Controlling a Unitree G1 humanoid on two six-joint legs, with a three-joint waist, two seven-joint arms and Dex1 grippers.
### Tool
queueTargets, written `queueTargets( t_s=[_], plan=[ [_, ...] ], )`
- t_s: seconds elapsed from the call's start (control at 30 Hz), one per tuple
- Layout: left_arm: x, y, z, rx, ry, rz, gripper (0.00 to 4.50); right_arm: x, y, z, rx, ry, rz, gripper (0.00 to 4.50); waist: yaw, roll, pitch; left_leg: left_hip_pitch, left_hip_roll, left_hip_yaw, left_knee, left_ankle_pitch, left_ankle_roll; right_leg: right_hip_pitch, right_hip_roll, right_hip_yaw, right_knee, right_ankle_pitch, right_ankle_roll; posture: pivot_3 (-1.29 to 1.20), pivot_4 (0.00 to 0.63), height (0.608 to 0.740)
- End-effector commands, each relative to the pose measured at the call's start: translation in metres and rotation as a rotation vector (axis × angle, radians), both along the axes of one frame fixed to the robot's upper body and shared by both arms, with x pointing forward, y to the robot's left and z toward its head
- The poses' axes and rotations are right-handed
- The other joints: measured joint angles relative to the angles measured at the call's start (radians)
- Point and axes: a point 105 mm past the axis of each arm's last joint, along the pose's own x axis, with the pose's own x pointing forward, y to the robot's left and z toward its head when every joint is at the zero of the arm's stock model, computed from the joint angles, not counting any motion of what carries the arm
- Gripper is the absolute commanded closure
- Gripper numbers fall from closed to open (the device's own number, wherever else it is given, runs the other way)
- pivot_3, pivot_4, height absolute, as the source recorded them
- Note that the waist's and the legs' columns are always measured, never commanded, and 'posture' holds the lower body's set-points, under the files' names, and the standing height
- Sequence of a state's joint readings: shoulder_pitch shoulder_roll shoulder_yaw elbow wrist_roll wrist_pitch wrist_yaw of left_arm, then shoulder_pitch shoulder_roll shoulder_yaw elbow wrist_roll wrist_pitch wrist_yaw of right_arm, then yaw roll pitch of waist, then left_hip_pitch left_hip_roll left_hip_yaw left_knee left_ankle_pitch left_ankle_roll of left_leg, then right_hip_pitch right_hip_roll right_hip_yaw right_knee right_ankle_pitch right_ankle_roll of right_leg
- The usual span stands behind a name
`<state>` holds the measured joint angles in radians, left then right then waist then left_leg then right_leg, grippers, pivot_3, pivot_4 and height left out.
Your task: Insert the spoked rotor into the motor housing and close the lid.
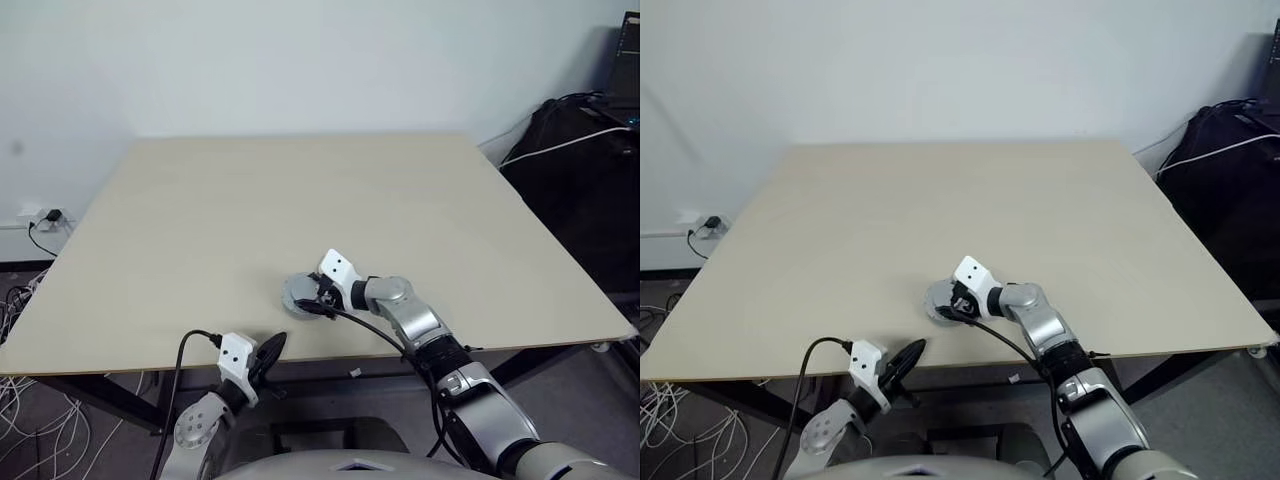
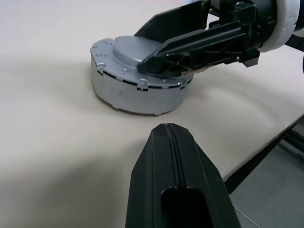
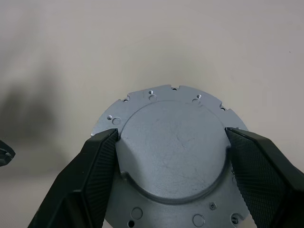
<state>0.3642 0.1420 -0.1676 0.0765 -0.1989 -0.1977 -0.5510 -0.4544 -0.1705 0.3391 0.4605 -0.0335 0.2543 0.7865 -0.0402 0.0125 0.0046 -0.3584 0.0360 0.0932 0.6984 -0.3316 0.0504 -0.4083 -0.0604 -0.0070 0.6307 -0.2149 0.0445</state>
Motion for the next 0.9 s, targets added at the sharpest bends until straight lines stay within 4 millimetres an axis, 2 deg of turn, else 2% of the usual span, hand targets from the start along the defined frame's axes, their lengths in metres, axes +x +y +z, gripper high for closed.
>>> queueTargets(
  t_s=[0.03,0.4,0.9],
  plan=[
    [0.004,-0.001,0.009,-0.01,-0.041,-0.003,4.5,0.003,0.0,0.001,-0.038,-0.014,-0.012,1.2,0.0,0.0,0.0,0.0,0.0,0.0,0.0,0.0,0.0,0.0,0.0,0.0,0.0,0.0,0.0,0.0,0.0,0.74],
    [0.003,-0.002,0.012,-0.012,-0.043,-0.001,4.5,0.0,-0.005,-0.007,-0.13,0.018,0.001,1.2,0.001,0.0,0.0,0.001,0.002,0.0,0.0,0.0,0.0,0.0,0.0,0.0,0.0,0.0,0.0,0.0,0.0,0.74],
    [0.002,-0.002,0.012,-0.017,-0.037,0.002,4.5,0.004,-0.015,-0.008,-0.156,0.033,-0.018,1.2,0.002,0.0,-0.001,0.001,0.004,0.0,0.0,0.0,0.0,0.0,-0.001,0.0,0.0,0.0,-0.001,0.0,0.0,0.74]
  ],
)
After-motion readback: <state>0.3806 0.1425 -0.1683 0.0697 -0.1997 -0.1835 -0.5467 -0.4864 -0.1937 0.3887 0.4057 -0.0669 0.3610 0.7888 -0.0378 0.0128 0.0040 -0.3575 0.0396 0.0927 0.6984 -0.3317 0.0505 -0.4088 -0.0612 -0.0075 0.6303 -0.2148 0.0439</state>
